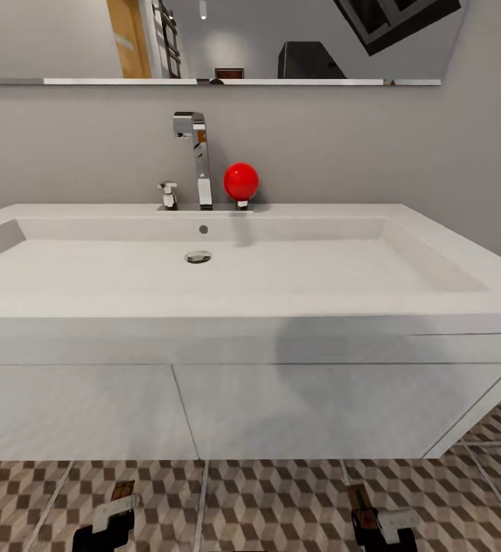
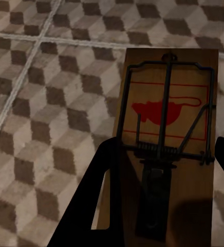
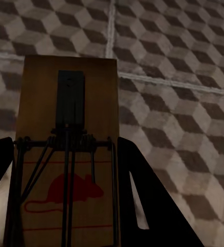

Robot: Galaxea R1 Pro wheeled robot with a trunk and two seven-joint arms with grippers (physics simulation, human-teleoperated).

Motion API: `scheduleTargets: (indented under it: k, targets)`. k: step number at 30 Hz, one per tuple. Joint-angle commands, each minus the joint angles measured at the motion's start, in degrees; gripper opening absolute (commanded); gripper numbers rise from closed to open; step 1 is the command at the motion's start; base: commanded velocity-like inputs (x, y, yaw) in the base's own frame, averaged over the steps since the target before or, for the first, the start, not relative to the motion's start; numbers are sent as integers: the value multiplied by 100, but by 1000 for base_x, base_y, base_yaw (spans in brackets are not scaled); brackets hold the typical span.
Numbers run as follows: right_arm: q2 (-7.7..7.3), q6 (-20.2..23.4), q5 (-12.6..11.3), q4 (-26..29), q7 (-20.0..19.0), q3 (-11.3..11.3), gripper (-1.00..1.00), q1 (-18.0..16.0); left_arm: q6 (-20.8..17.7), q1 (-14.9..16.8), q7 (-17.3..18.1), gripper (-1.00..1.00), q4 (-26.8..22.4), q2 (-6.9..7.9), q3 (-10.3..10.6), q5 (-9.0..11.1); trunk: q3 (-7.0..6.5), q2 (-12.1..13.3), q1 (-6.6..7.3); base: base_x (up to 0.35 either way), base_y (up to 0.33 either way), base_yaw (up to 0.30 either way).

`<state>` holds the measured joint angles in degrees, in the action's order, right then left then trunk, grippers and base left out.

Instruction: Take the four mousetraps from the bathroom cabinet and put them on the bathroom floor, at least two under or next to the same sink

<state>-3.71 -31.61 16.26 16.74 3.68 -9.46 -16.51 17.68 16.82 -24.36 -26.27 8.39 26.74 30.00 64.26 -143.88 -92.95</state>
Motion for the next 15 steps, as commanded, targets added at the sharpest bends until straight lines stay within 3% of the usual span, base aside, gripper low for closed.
scheduleTargets:
  k: [1, 5, 15]
  targets:
    - [2, -19, 64, -4, 28, -18, -100, -8, 8, 5, -29, -100, -2, -22, 3, 41, 5, -2, 1, 0, 0, 0]
    - [10, -21, 59, 128, 28, -20, -100, -25, 7, 6, -31, -100, -1, -43, -48, 38, 5, -2, 1, 0, 0, 0]
    - [28, -20, 44, 145, 11, -15, -100, -28, 42, 7, -86, -100, -1, -50, -70, 33, 226, -15, -25, 0, 0, 0]
